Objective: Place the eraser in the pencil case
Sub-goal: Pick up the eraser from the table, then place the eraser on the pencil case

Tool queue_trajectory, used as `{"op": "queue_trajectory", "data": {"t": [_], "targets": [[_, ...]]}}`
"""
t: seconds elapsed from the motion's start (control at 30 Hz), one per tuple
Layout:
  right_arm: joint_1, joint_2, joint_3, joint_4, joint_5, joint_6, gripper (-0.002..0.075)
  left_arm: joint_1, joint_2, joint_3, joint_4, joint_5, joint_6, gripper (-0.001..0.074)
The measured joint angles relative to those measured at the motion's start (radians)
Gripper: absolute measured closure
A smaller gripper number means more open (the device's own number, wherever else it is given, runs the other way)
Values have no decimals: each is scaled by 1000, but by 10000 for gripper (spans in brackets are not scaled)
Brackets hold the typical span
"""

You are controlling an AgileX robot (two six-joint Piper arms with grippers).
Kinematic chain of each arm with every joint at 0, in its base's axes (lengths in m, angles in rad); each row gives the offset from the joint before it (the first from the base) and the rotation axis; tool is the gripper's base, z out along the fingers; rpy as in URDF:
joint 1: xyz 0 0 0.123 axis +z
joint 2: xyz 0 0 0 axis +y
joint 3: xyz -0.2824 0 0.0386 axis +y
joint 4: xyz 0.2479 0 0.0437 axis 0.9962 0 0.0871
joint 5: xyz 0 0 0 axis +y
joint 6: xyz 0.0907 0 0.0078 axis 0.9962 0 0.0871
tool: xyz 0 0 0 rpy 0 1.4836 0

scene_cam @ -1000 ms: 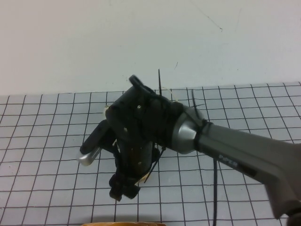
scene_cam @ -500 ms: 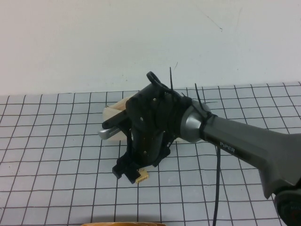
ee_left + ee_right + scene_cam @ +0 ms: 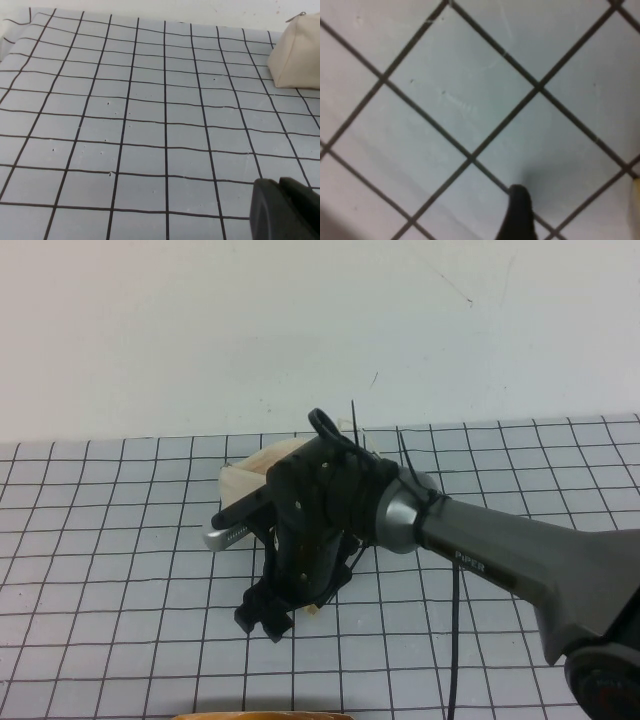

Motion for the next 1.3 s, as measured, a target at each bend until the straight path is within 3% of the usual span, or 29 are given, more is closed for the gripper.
{"op": "queue_trajectory", "data": {"t": [0.33,0.4,0.57,0.73,0.93,1.1,1.3], "targets": [[0,9,0,-41,-16,0,232,0,0,0,0,0,0,736],[0,9,0,-48,-16,0,298,0,0,0,0,0,0,736],[0,11,-51,-56,46,0,609,0,0,0,0,0,0,736],[0,12,-227,-56,185,-80,608,0,0,0,0,0,0,736],[2,8,-460,-133,201,-165,608,0,0,0,0,0,0,736],[-15,1,-497,-272,169,-139,608,0,0,0,0,0,0,736],[-69,30,-498,-275,71,-131,601,0,0,0,0,0,0,736]]}}
